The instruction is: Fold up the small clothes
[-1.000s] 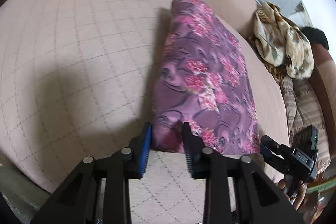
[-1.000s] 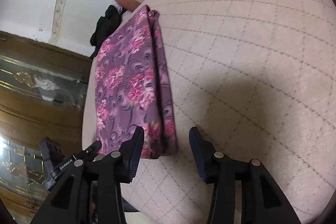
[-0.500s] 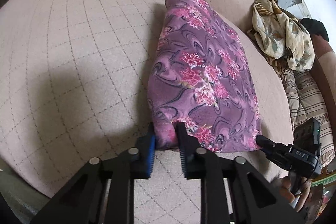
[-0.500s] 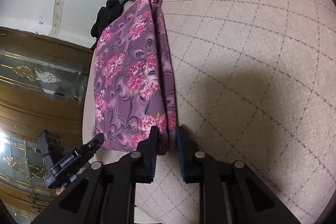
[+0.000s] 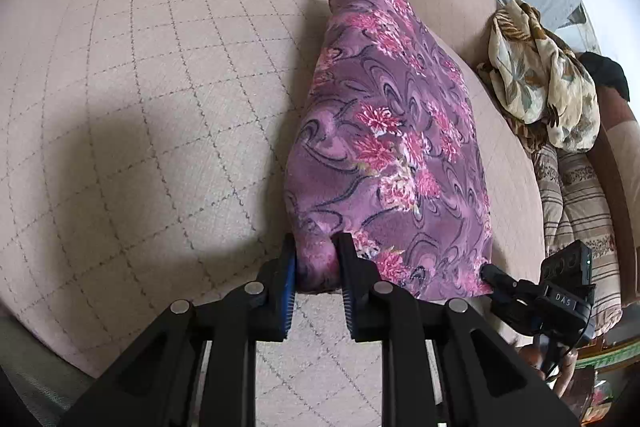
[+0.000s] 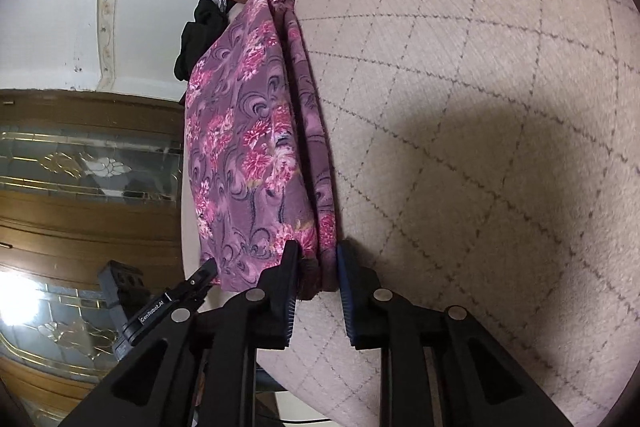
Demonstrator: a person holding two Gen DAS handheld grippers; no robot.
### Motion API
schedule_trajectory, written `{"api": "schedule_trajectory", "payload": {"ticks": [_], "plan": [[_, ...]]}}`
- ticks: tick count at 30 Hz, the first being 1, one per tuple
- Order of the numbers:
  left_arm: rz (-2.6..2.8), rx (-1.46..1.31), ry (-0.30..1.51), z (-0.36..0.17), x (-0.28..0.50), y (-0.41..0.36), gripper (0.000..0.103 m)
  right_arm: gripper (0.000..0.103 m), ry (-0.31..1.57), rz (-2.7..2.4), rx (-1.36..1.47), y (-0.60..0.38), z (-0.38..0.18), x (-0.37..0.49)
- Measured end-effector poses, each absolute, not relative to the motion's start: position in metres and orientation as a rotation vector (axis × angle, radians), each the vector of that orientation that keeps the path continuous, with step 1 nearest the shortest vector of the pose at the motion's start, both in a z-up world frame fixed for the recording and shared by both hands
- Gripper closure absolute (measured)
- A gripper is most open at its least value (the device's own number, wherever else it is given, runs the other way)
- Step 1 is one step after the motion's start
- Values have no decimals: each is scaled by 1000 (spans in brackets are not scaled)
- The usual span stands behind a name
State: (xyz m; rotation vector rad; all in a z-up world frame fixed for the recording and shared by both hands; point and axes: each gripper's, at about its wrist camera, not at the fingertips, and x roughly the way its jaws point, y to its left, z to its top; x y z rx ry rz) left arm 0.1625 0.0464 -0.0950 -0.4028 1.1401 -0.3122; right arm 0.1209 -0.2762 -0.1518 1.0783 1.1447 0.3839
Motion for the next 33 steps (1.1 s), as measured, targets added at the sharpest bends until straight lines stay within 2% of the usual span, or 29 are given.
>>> {"api": "schedule_trajectory", "payload": {"ticks": [5,11,15,18,21,23,26,28,29,33], "plan": [[-307,-360,1120,-92,160,42,87,82,1152,395,1067,-273,-153,126],[-320,-350,1041,-72,146,46,91,88,1137,376,1033,-275,-139,118],[-293,-334,1079,-81,151,46,91,89,1150,373,992,-269,-136,116],[-315,-378,994,-60,142,56,91,89,1155,366,1003,-268,-138,117],[-266,-349,1058,-75,147,55,91,89,1099,421,991,-269,-123,117],[-249,-334,1114,-87,151,52,85,85,1137,404,969,-264,-131,119],[-228,-336,1068,-77,147,55,74,78,1164,379,968,-262,-140,122],[-212,-344,1049,-73,146,59,71,56,1134,385,973,-266,-134,122],[-201,-350,1044,-73,146,61,67,53,1117,383,974,-269,-133,122],[-216,-405,1057,-76,151,65,62,53,1120,398,1023,-269,-140,124]]}}
